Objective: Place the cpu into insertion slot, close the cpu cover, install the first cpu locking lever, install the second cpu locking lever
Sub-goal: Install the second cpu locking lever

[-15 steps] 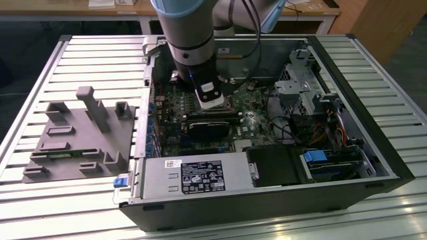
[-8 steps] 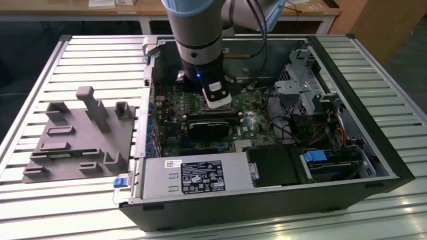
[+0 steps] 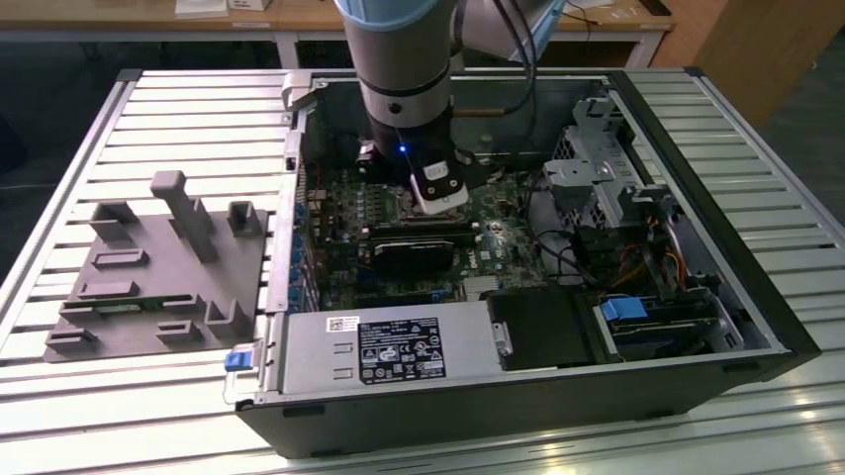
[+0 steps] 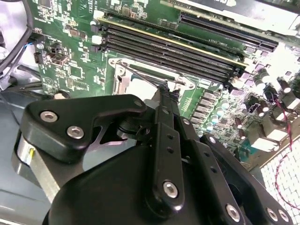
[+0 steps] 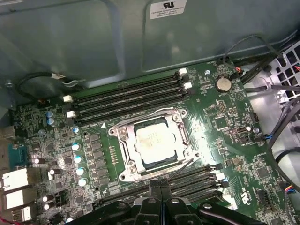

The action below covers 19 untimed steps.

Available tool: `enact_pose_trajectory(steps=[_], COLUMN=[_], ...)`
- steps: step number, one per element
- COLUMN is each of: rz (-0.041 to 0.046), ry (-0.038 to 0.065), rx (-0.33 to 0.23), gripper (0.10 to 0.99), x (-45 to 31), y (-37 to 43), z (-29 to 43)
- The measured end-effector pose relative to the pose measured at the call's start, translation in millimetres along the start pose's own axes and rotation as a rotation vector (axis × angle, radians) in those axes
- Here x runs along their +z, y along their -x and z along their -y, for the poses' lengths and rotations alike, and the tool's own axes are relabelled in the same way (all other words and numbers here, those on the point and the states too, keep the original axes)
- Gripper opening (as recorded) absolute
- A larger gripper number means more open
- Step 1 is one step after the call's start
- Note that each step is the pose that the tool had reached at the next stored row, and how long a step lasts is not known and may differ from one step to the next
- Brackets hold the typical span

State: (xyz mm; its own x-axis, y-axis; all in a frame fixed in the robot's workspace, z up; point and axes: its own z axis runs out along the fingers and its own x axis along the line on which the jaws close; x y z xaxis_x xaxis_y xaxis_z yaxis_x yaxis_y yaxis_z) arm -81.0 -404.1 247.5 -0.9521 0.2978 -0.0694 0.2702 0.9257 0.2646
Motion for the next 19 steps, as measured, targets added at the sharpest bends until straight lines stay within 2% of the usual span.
enact_pose_trajectory(steps=[4, 12, 19], rz=[-0.0022, -0.0155, -0.025], ry=[-0.001, -0.005, -0.008], rx=[0.0, 0.004, 0.006], gripper=[0.106, 0.106, 0.106], x=[4.6, 17.0, 23.8], y=[-0.3, -2.4, -5.7], z=[1.3, 5.1, 9.4])
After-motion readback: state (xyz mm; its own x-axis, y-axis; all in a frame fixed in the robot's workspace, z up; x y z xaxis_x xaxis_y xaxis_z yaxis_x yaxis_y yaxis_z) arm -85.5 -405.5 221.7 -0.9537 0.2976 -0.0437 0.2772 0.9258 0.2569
